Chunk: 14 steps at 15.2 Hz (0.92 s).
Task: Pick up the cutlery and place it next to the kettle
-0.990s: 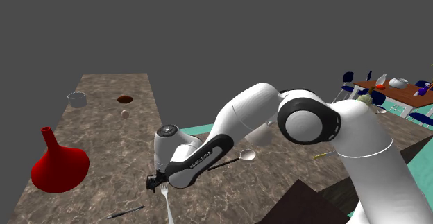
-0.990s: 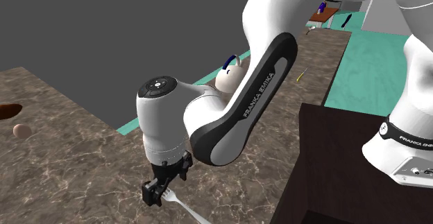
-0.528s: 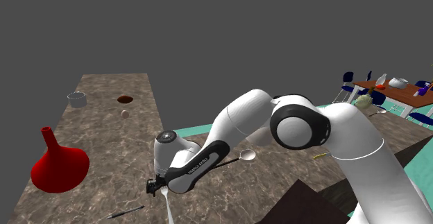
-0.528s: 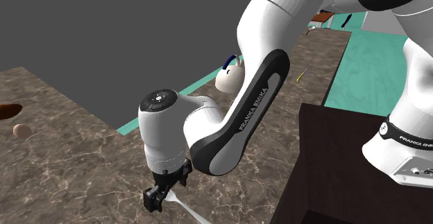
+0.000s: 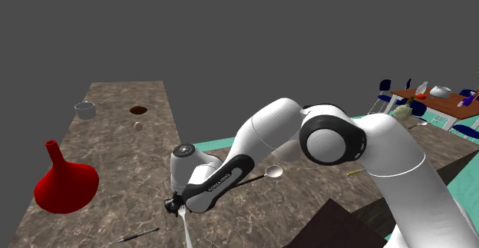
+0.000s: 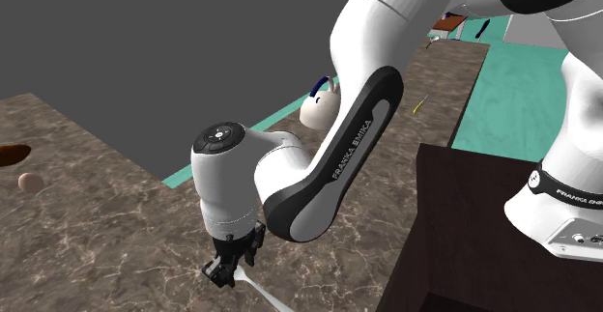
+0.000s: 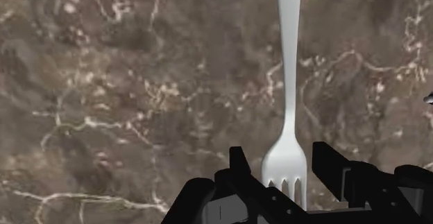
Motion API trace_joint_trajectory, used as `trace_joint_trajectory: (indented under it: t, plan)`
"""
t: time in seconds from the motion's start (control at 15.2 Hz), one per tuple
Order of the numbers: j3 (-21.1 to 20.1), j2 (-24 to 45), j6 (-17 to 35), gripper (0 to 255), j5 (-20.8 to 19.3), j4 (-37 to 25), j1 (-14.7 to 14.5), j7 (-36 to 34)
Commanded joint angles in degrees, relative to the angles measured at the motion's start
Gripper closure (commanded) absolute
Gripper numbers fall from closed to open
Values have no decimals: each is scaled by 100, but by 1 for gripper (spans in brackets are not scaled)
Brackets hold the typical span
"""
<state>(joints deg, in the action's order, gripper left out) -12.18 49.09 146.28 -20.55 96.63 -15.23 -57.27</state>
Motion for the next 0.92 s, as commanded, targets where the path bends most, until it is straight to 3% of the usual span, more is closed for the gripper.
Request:
trace_joint_trajectory:
  t: [0.0, 0.86]
  plan:
    - [-6, 51, 121, 255, 0, -3, -12, 1]
    - [-143, -409, -149, 255, 87, 197, 95, 64]
